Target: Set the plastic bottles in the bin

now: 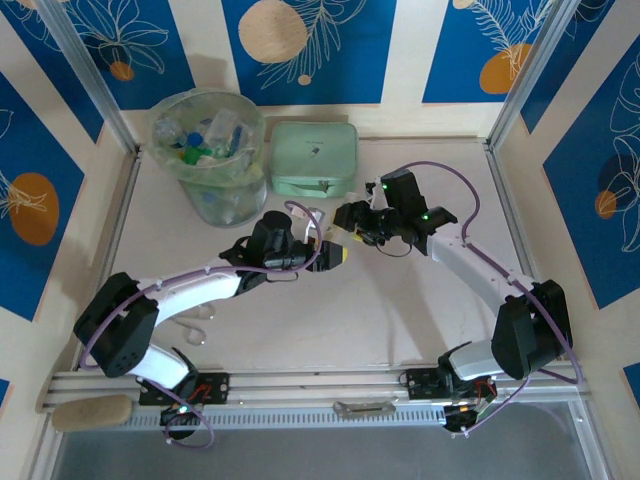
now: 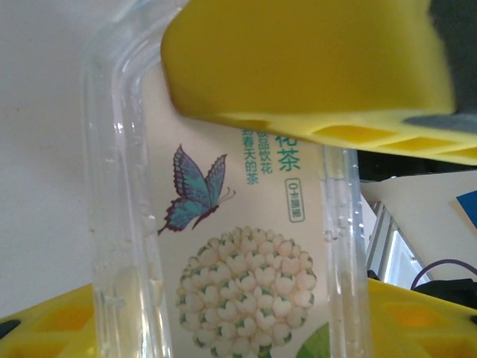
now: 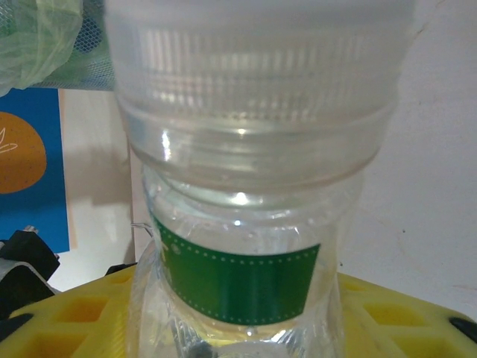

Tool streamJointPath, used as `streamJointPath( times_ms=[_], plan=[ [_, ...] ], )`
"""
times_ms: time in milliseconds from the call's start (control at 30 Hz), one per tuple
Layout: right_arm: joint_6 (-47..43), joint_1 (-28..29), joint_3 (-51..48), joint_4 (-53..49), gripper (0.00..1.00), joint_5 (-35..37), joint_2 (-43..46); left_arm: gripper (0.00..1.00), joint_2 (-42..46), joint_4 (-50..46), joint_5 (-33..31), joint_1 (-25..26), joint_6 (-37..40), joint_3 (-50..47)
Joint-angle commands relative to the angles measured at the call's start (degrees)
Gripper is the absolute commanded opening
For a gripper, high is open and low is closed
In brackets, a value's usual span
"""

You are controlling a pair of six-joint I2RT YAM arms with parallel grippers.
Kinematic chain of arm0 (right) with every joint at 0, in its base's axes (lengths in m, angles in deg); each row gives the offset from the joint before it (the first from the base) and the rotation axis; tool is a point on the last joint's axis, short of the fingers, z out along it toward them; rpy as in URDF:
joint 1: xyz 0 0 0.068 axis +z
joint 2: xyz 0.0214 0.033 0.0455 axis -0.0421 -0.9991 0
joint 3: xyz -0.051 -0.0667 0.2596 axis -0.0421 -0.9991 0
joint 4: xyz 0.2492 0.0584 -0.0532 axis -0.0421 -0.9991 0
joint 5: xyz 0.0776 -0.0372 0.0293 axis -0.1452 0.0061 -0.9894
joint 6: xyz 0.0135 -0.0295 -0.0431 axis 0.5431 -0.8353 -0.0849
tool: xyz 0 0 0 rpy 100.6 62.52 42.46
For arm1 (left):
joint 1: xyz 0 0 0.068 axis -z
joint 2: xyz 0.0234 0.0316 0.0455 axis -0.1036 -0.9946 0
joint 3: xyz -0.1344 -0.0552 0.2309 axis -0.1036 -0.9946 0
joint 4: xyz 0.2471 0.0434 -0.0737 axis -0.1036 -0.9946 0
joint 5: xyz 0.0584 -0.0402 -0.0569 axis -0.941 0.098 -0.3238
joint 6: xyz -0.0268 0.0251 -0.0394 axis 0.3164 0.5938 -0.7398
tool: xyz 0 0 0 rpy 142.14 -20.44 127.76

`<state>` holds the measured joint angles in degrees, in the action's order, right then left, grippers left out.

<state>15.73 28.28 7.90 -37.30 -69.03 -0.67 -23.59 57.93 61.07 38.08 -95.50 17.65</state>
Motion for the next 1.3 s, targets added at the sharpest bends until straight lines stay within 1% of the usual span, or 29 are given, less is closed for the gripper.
streamJointPath(
  times_ms=[0,100,167,367,533,567,700,833,933,1100,1200,1267],
  plan=[
    [-0.2,0.6,0.0,0.7,0.64,-1.8,0.2,0.51,0.4,2.5,0.4,0.2,0.1,-0.5],
    [0.0,0.5,0.2,-0.2,0.78,-0.3,0.6,0.51,0.8,2.0,-0.8,0.0,0.3,-1.4],
    [-0.1,0.2,0.2,-0.9,0.83,1.1,1.3,0.51,1.2,1.4,-1.7,-0.1,0.6,-1.9],
    [0.8,-2.9,-2.0,-2.0,0.89,3.8,4.4,0.5,4.2,-0.7,-4.5,-1.3,1.8,-3.2],
    [1.8,-5.4,-5.3,-0.6,0.92,6.0,8.0,0.49,8.7,-7.3,-5.7,-4.9,5.4,-1.1],
    [1.9,-5.6,-5.7,-0.7,0.94,6.4,8.3,0.49,9.8,-9.2,-5.9,-6.0,6.6,0.0],
    [1.6,-6.0,-7.0,-0.4,0.95,7.0,8.9,0.48,13.4,-17.5,-6.8,-10.0,12.9,6.1],
    [1.6,-6.0,-8.1,0.6,0.95,6.8,8.5,0.48,14.4,-26.0,-8.1,-14.2,19.2,15.1],
    [1.5,-6.0,-8.4,1.1,0.95,6.5,8.0,0.48,13.4,-32.3,-8.2,-18.0,23.7,22.8],
    [0.3,-6.2,-8.2,0.4,0.95,6.7,7.7,0.48,10.3,-42.8,-10.8,-24.3,31.9,36.3],
    [0.0,-6.4,-8.4,0.1,0.95,7.2,8.0,0.48,8.2,-46.4,-12.3,-28.1,35.1,42.1],
    [-0.2,-6.6,-8.6,0.0,0.95,7.3,8.3,0.48,6.7,-47.6,-12.2,-30.9,35.5,44.9]
  ],
)
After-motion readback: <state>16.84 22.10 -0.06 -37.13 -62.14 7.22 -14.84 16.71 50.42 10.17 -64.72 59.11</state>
